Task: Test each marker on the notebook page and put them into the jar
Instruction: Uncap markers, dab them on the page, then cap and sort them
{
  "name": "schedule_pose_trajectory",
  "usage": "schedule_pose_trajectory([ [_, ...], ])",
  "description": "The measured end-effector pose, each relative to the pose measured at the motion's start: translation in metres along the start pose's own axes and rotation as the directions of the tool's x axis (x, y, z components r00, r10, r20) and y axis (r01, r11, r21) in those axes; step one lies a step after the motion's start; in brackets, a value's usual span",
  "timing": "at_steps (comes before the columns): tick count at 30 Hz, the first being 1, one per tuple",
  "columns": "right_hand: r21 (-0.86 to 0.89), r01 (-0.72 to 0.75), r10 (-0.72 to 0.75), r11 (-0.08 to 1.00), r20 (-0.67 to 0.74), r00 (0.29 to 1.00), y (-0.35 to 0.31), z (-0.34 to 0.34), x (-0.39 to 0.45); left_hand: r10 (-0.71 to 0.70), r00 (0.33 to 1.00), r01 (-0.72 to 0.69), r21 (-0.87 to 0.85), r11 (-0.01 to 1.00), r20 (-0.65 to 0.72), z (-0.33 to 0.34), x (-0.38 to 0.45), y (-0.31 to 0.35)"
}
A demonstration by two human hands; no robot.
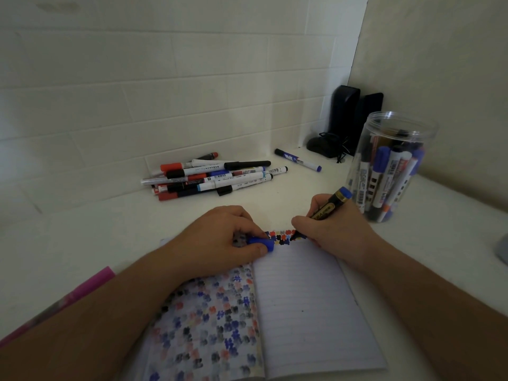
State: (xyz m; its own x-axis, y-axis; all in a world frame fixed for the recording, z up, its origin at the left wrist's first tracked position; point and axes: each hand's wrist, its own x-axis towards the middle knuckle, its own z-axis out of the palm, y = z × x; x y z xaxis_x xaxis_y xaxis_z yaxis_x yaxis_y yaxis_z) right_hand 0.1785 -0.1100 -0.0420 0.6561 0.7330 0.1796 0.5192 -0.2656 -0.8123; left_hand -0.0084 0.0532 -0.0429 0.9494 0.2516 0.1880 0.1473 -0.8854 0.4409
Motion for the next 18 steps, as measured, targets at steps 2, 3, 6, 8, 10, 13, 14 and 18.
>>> schedule_pose_trajectory([
  [2, 0.001, 0.011, -0.011, 1.000, 0.000, 1.000, 0.0001, 0.0005, -0.0007, 0.003, 1.000, -0.003, 0.000, 1.000, -0.001, 0.0002, -0.0001, -0.0002],
  [3, -0.005, 0.016, -0.016, 1.000, -0.004, 1.000, -0.0001, 0.0008, -0.0012, 0.004, 1.000, -0.004, 0.000, 1.000, -0.001, 0.0002, -0.0001, -0.0001],
  [6, -0.036, 0.034, -0.035, 0.999, -0.015, 0.999, 0.0003, 0.0018, -0.0009, 0.003, 1.000, -0.003, 0.003, 1.000, -0.002, 0.0008, 0.0004, -0.0004],
  [8, -0.040, 0.037, -0.037, 0.999, -0.013, 0.999, 0.0014, 0.0022, 0.0000, 0.000, 1.000, 0.000, 0.001, 1.000, 0.002, 0.0006, 0.0004, -0.0004],
  [10, -0.039, 0.030, -0.031, 0.999, -0.013, 0.999, 0.0029, 0.0026, 0.0004, -0.005, 1.000, 0.005, -0.002, 1.000, 0.007, 0.0003, 0.0003, 0.0000],
  [13, -0.005, 0.023, -0.023, 1.000, -0.026, 0.999, 0.0042, 0.0026, 0.0008, -0.005, 1.000, 0.005, -0.009, 1.000, 0.003, 0.0003, 0.0004, 0.0005],
  [14, 0.015, 0.022, -0.022, 1.000, -0.029, 0.999, 0.0048, 0.0025, 0.0011, -0.006, 1.000, 0.006, -0.011, 1.000, 0.002, 0.0002, 0.0004, 0.0005],
  [18, 0.014, 0.041, -0.040, 0.999, -0.015, 0.999, 0.0048, 0.0034, 0.0001, -0.006, 1.000, 0.006, -0.004, 1.000, 0.003, 0.0012, 0.0003, -0.0006],
])
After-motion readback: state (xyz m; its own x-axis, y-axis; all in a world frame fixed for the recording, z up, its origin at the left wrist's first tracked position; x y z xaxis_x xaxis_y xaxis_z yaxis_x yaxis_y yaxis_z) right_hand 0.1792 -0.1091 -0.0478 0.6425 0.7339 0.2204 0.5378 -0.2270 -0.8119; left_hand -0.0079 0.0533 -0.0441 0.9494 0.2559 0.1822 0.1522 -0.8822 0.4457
